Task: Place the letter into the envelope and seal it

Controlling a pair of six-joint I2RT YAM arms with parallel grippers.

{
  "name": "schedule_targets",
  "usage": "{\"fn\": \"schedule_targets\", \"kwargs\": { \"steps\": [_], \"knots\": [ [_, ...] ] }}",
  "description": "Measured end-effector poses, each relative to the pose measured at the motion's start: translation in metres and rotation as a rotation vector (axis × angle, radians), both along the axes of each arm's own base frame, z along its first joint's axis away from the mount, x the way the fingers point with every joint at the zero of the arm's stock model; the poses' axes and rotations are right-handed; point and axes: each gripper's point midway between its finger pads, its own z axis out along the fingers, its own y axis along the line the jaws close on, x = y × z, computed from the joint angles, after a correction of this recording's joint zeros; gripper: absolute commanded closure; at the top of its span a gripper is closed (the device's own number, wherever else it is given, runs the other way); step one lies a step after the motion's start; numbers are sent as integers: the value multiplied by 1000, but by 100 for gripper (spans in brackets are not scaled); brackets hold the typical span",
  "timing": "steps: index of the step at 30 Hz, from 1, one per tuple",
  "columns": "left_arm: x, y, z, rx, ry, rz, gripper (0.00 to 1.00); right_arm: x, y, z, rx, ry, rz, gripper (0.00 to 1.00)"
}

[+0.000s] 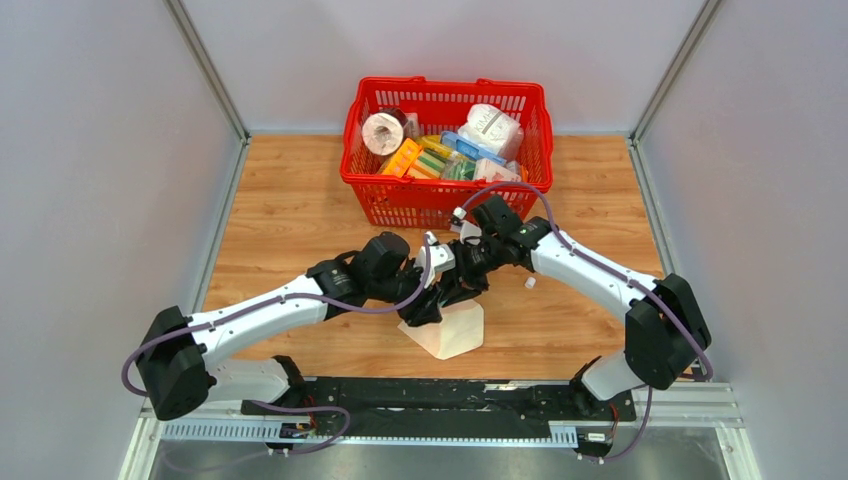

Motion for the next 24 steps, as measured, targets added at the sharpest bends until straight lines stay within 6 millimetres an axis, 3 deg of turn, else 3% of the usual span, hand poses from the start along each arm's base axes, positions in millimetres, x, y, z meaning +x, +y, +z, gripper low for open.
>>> {"fn": "schedule_targets", "kwargs": {
  "steps": [9, 14, 17, 24],
  "knots": [
    [2, -5, 3, -18, -7, 4, 54, -1, 7, 7, 34, 10, 0, 100],
    [6, -3, 2, -14, -3, 31, 80, -2, 8, 8, 42, 29, 0, 100],
    [6, -2, 0, -5, 3, 40, 94, -1, 8, 6, 38, 36, -5, 92],
    [7, 1, -2, 0, 6, 68, 99, 2, 8, 4, 27, 38, -21, 68]
  ]
}}
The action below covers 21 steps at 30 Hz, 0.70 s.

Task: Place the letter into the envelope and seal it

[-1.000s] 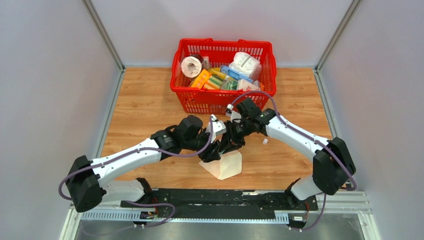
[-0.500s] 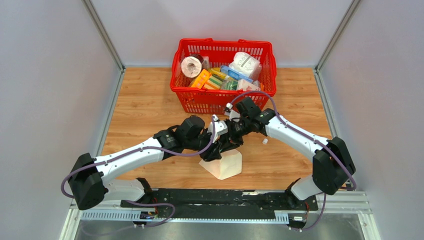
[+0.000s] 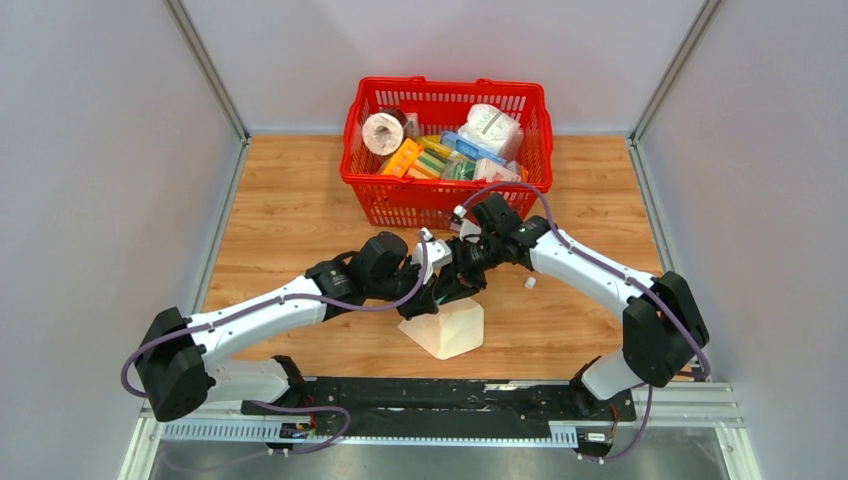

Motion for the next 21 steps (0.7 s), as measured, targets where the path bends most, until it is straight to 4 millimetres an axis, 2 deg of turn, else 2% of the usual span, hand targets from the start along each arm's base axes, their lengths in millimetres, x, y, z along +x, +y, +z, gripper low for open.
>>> {"fn": "schedule_targets", "kwargs": {
  "steps": [2, 6, 21],
  "knots": [
    [0, 0, 0, -3, -5, 1, 100, 1, 0, 0, -8, -7, -4, 62],
    [1, 1, 0, -2, -7, 4, 100, 3, -3, -3, -40, -32, -5, 58],
    [5, -7, 9, -45, -35, 0, 100, 11, -13, 7, -75, -109, -43, 60]
  ]
}}
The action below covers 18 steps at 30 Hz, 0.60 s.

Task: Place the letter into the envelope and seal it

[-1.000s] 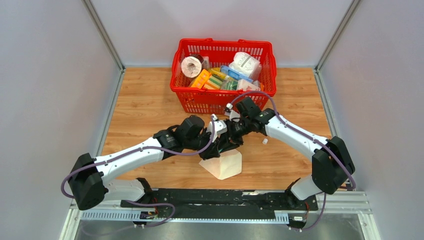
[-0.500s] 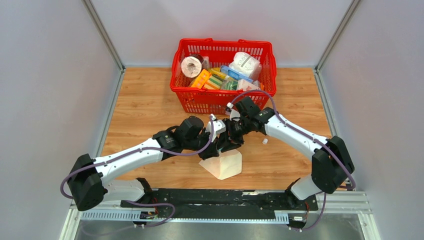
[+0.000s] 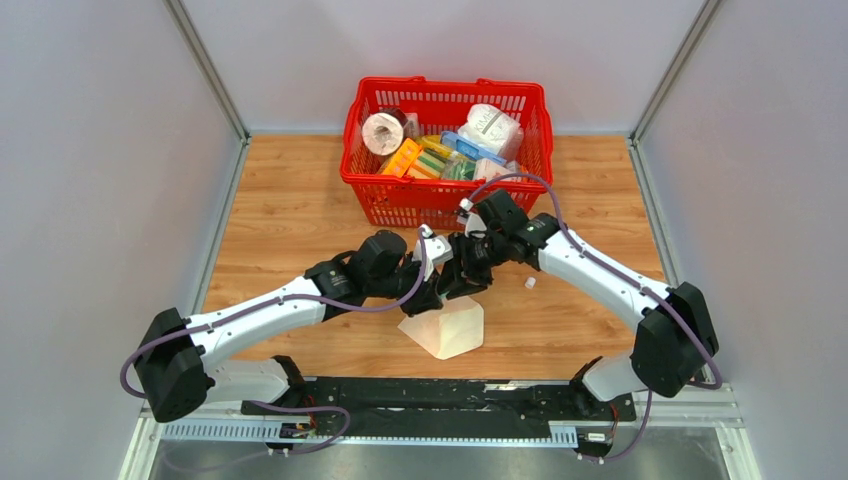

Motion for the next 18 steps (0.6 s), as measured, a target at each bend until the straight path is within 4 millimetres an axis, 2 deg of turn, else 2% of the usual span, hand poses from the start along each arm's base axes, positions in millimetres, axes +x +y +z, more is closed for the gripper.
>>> {"fn": "schedule_targets", "kwargs": {
  "steps": [6, 9, 11, 14, 18],
  "knots": [
    [-3, -2, 1, -9, 7, -15, 100, 12, -6, 11, 27, -35, -44, 62],
    [-7, -1, 0, -5, 20, -27, 100, 19, -8, 19, 49, -64, -68, 69],
    [-8, -2, 0, -6, 25, -32, 100, 22, -8, 23, 61, -74, -78, 69],
    [-9, -1, 0, -6, 27, -32, 100, 23, -8, 24, 64, -78, -81, 66],
    [-8, -1, -1, -3, 26, -29, 100, 23, -8, 23, 64, -79, -79, 58]
  ]
}}
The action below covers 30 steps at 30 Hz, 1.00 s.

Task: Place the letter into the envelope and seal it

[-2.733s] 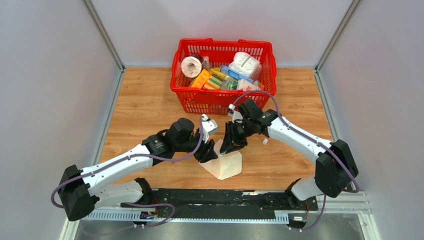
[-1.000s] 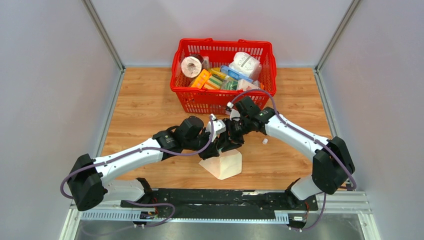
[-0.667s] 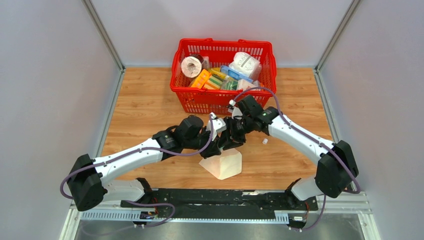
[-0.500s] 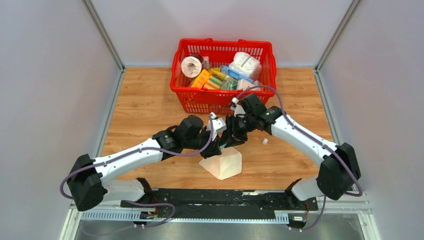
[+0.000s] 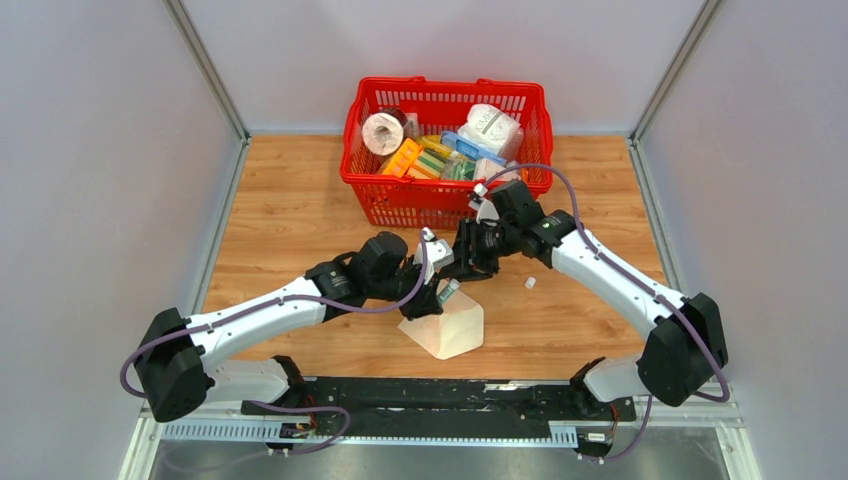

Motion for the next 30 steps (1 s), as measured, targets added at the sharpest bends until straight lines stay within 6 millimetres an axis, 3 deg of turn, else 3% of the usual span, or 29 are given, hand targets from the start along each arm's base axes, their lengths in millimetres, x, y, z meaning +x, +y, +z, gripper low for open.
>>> {"fn": "schedule_targets", "kwargs": {
  "steps": [12, 17, 25, 27, 30],
  "knots": [
    [6, 2, -2, 15, -18, 33, 100, -2, -8, -5, -46, -31, 8, 66],
    [6, 2, -5, 24, -14, 32, 100, -4, -9, -8, -64, -43, 18, 60],
    [7, 2, -10, 37, -7, 35, 100, -12, -8, -11, -84, -54, 50, 62],
    [7, 2, -10, 38, -7, 35, 100, -13, -7, -12, -88, -56, 59, 66],
    [8, 2, -10, 39, -8, 37, 100, -15, -8, -13, -95, -60, 67, 88]
  ]
}}
